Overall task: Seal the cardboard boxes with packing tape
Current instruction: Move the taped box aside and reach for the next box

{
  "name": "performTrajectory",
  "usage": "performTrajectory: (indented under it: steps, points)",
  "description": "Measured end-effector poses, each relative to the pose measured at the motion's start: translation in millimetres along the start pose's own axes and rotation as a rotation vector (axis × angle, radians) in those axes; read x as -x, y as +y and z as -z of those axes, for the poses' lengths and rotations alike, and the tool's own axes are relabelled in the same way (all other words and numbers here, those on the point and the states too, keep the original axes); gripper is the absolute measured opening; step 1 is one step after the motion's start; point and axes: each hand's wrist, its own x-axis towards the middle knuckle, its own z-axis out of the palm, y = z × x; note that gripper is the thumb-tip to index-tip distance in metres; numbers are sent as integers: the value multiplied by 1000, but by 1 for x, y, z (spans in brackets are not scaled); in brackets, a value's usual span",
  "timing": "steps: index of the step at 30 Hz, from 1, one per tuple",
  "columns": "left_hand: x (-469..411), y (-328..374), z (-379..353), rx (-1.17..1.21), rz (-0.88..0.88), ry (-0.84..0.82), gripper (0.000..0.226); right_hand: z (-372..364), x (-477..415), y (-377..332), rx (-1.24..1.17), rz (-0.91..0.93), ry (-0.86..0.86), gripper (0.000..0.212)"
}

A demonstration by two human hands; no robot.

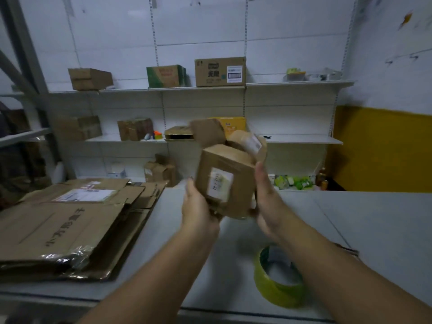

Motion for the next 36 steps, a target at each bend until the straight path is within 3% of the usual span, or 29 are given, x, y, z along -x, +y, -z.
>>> performTrajectory:
  steps: [4,6,8,11,14,19,23,27,29,32,34,36]
  points:
    - [18,-7,11,-376,-283,93,35,-19,6,2,-83,7,250,75]
    - [14,6,18,-515,-376,24,39,-11,6,-1,16,-16,253,66]
    - [21,11,15,-461,-361,-122,39,-5,10,-7,69,-41,186,62]
    - [41,3,9,-348,-209,-377,46,-4,14,-16,-77,-48,161,45]
    - [48,-6,16,-389,-101,-466,49,-6,17,-23,58,26,211,44]
    - [46,-7,19,-353,-193,-431,26,0,24,-20,609,200,124,85]
    - [50,-6,17,-320,-99,-481,48,12,25,-15,774,233,187,70]
    - [59,-13,12,-456,-280,-372,68,4,24,-10,724,251,242,61]
    - [57,-11,14,-444,-300,-298,64,1,27,-12,641,205,159,61]
    - [47,2,19,-351,-156,-224,49,9,31,-24,388,183,-24,59]
    - [38,8,21,-178,56,-194,33,24,30,-30,463,305,74,59]
    - [33,9,24,-8,263,-179,35,37,21,-27,691,385,265,64]
